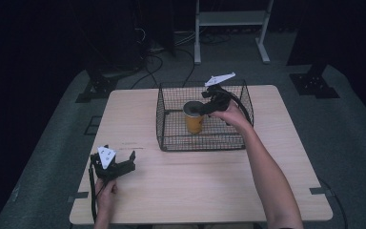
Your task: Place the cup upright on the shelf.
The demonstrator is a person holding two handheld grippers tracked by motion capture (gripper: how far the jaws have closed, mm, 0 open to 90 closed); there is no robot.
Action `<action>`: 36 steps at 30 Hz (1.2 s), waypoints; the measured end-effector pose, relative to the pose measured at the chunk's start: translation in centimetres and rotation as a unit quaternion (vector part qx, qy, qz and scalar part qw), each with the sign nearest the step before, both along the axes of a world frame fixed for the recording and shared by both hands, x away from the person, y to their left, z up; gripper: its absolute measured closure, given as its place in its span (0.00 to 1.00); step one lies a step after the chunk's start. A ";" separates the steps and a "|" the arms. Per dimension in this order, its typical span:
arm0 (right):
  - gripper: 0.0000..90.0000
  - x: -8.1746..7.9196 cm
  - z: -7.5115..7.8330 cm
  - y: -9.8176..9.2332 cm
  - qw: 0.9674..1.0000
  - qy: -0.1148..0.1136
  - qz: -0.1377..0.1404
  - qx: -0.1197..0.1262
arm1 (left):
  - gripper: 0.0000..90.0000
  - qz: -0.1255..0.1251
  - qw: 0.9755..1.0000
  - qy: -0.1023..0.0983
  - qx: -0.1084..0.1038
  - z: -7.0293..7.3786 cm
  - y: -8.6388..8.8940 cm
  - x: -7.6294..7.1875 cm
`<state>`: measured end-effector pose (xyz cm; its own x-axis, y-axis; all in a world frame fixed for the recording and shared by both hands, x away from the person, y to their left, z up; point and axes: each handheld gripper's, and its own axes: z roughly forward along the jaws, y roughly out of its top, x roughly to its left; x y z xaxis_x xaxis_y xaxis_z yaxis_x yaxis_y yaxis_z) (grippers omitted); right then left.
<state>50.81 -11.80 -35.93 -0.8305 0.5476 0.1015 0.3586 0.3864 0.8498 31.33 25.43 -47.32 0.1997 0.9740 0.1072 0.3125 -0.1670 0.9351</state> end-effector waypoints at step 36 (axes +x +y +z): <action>0.06 -6.0 2.9 -3.9 0.999 -0.007 0.027 0.018 | 0.00 -0.004 1.000 -0.001 0.005 0.0 -0.1 0.0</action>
<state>44.78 -15.74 -33.02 -0.8605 0.4976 0.1092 0.3261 0.3735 0.8684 31.33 25.35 -47.33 0.2068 0.9714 0.1164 0.3098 -0.1779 0.9340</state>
